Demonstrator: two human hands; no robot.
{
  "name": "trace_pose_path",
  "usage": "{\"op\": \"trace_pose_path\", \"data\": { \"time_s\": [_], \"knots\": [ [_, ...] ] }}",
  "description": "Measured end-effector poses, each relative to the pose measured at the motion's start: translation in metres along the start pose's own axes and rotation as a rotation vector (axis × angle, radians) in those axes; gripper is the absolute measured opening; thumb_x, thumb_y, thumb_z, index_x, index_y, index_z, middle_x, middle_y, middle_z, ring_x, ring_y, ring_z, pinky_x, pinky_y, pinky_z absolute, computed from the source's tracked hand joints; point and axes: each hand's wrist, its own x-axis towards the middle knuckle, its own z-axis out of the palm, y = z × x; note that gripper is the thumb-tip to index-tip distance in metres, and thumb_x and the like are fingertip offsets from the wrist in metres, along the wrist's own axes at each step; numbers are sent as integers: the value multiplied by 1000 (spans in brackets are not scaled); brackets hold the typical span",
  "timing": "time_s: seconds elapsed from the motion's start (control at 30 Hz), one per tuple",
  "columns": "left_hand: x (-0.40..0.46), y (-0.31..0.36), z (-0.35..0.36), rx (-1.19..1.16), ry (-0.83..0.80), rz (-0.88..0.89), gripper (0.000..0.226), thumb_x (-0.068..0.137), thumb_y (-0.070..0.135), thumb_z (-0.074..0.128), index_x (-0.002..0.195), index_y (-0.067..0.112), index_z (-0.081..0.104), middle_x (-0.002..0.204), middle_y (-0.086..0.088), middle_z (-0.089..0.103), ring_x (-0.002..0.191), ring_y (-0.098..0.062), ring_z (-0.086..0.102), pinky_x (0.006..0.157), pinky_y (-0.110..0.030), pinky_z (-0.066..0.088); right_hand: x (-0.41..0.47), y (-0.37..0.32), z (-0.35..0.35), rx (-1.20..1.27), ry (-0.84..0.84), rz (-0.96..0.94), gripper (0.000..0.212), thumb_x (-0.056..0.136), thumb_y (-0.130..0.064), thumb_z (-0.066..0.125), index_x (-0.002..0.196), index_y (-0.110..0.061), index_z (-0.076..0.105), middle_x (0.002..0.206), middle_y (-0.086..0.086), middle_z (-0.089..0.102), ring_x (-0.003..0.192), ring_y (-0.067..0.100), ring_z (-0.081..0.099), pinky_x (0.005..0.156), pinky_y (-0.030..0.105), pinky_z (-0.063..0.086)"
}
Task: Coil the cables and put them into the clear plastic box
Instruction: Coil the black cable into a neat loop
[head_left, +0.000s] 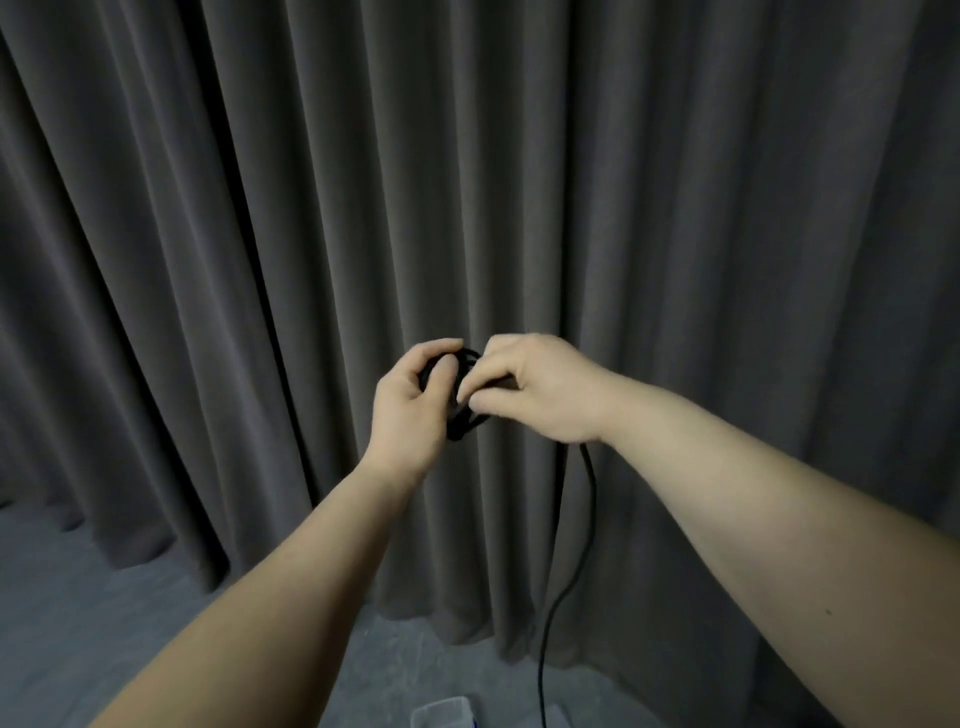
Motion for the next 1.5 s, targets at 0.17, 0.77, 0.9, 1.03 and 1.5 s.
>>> {"op": "trace_pose_path", "data": {
  "time_s": [0.17, 0.77, 0.9, 1.03, 1.5],
  "knots": [
    [-7, 5, 9, -75, -97, -22, 27, 104, 19, 42, 104, 19, 69, 70, 4, 63, 61, -6, 55, 65, -21, 45, 1, 11, 10, 364, 376, 231, 26, 69, -23, 83, 71, -24, 57, 66, -10, 55, 62, 4, 50, 63, 22, 43],
    [-20, 7, 16, -123, -128, 10, 8, 86, 29, 65, 86, 32, 72, 55, 14, 50, 47, -8, 38, 53, -26, 38, -14, 27, 1, 862, 488, 437, 14, 90, -7, 61, 77, -11, 62, 72, 3, 63, 62, 9, 61, 59, 22, 51],
    [-14, 9, 14, -104, -7, 34, 14, 91, 28, 58, 88, 30, 71, 53, 14, 51, 52, -9, 42, 65, -34, 41, -22, 30, 12, 757, 381, 414, 16, 84, -15, 70, 74, -15, 57, 71, 3, 61, 63, 12, 56, 59, 23, 45],
    [-6, 11, 10, -84, 28, 38, 13, 85, 40, 59, 89, 34, 70, 58, 16, 55, 59, -9, 46, 71, -39, 44, -24, 32, 17, 615, 361, 391, 16, 77, -10, 76, 70, -17, 64, 66, 0, 62, 61, 12, 54, 64, 28, 45],
    [-16, 17, 21, -60, 44, 110, 12, 92, 25, 60, 98, 33, 66, 75, 14, 61, 69, -6, 54, 76, -37, 47, -19, 22, 29, 561, 572, 303, 20, 91, -20, 62, 108, -19, 73, 98, -11, 72, 93, 2, 67, 90, 22, 51]
  ]
}}
